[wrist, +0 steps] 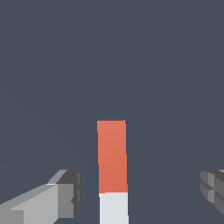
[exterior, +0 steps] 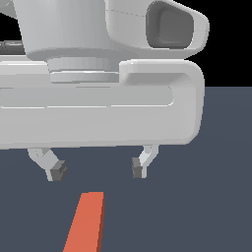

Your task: Insert the peg into the horizontal hole in a box.

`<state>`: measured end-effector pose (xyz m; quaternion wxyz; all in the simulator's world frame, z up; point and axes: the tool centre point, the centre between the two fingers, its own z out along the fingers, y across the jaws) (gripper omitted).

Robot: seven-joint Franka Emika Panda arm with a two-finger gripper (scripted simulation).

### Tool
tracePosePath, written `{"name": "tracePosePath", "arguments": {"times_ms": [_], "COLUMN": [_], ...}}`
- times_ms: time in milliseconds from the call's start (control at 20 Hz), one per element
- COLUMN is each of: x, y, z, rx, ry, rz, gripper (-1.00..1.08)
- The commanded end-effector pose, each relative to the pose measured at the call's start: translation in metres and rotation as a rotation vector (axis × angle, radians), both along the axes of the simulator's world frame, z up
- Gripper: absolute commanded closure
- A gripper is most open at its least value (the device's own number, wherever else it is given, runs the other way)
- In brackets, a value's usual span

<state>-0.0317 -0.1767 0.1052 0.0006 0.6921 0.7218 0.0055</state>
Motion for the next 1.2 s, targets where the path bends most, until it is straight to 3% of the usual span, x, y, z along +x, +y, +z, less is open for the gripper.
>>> {"name": "tracePosePath", "arguments": {"times_ms": [0, 500, 1150], "x": [-0.005, -0.013, -0.013], "y": [-0.027, -0.096, -0.103], "z": [-0.010, -0.036, -0.044], "rx": [-0.002, -0.007, -0.007], "ry": [0.002, 0.008, 0.009], "rz": [0.009, 0.027, 0.027], "gripper": [-0.92, -0.92, -0.92]}}
